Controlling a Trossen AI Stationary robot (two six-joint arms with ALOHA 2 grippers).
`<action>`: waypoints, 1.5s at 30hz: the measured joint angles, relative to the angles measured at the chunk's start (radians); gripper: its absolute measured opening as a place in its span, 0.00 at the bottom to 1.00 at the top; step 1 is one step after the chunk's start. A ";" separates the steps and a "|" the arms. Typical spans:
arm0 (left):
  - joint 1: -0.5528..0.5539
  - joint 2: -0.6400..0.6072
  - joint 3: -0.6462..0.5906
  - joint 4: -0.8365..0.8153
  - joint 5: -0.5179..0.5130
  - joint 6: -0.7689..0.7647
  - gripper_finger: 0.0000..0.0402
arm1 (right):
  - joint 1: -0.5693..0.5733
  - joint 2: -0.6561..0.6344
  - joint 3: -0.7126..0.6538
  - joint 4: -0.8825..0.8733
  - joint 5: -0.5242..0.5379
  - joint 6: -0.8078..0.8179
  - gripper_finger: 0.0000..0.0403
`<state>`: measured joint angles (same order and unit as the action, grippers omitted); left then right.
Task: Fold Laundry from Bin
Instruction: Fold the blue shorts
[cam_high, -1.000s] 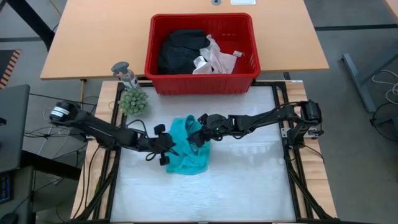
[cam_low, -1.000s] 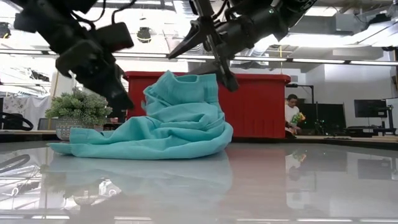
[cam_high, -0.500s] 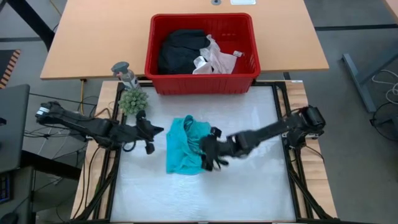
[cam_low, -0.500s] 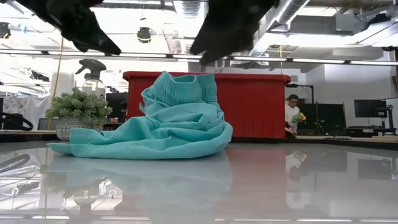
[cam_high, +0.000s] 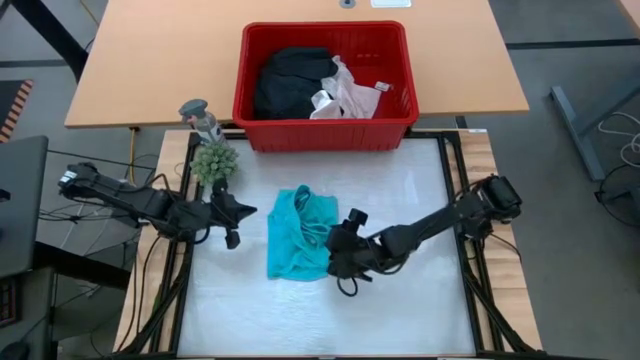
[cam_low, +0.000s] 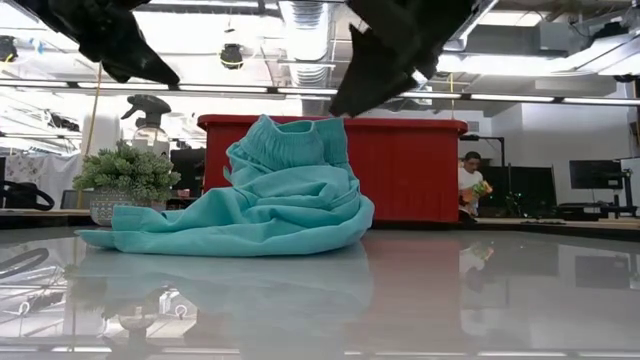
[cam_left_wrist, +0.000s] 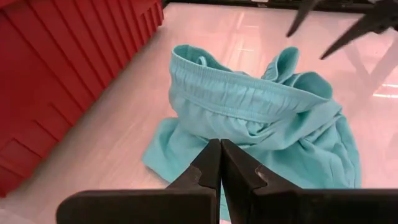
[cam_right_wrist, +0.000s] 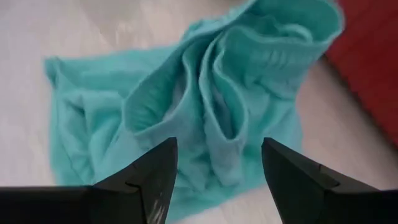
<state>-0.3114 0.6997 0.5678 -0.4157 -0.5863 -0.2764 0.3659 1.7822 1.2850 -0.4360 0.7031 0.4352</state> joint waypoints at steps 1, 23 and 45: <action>-0.003 0.002 0.000 -0.003 -0.001 0.000 0.00 | -0.008 0.004 0.000 0.002 -0.025 0.002 0.65; -0.009 0.013 0.000 -0.024 -0.016 0.005 0.00 | -0.073 0.121 0.002 0.065 -0.074 0.062 0.86; -0.009 0.014 0.000 -0.024 -0.028 0.012 0.00 | -0.092 0.121 0.003 0.295 -0.140 -0.319 0.85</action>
<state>-0.3206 0.7136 0.5678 -0.4400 -0.6140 -0.2642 0.2734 1.9030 1.2877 -0.1410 0.5630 0.1165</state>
